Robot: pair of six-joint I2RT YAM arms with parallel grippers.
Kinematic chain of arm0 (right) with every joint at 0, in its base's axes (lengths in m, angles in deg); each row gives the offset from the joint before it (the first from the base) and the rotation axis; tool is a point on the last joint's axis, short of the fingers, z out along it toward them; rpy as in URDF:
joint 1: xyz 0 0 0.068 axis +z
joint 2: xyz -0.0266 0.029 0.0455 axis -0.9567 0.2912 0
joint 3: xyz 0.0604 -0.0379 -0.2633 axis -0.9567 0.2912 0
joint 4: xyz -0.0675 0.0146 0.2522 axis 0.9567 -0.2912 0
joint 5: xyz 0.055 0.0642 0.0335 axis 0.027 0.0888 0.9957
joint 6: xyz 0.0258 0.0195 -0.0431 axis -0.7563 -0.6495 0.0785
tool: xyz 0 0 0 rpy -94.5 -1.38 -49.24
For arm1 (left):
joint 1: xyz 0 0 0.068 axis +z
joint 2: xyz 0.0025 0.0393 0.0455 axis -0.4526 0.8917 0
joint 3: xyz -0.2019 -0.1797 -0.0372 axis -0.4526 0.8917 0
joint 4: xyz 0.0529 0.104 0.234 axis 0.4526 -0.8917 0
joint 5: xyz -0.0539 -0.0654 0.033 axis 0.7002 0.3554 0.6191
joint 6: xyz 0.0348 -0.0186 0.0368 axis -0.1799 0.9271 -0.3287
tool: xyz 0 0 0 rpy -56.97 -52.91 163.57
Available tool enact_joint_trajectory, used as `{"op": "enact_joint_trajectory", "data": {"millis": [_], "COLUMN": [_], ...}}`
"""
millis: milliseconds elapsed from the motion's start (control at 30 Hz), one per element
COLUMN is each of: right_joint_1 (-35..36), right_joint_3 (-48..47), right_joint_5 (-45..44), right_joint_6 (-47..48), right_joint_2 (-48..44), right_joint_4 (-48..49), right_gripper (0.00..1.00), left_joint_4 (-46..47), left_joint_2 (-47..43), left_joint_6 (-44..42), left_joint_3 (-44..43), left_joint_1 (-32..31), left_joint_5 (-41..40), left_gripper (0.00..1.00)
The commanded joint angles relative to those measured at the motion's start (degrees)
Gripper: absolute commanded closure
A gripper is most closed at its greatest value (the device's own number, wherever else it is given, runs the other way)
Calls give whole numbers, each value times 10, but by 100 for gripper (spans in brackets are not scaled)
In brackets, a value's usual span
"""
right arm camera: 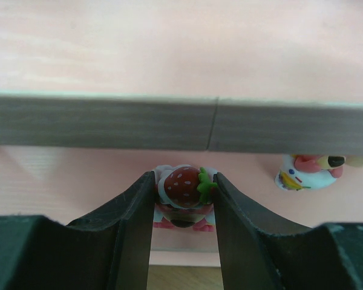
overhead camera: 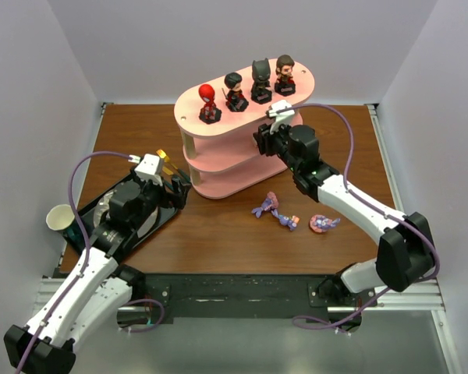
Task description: Place and organize the plastic toys onto the shelf
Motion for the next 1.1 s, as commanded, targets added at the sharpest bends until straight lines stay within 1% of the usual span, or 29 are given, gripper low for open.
{"op": "enact_joint_trajectory", "data": {"millis": [0, 600, 667, 833, 1067], "right_joint_1": [-7, -22, -24, -27, -33], "right_joint_3": [-39, -58, -61, -62, -59], "right_joint_5": [10, 7, 6, 11, 16], "right_joint_6": [14, 28, 29, 26, 19], "right_joint_2": [7, 42, 44, 51, 55], "right_joint_4": [49, 34, 33, 28, 23], "right_gripper": [100, 100, 96, 94, 83], "left_joint_4": [12, 12, 12, 12, 12], "left_joint_2": [-5, -2, -2, 0, 1], "left_joint_6": [-10, -11, -12, -12, -13], "left_joint_3": [5, 6, 5, 6, 6], "left_joint_1": [3, 3, 3, 3, 3], "left_joint_5": [-3, -1, 0, 0, 1], "left_gripper": [3, 4, 4, 4, 4]}}
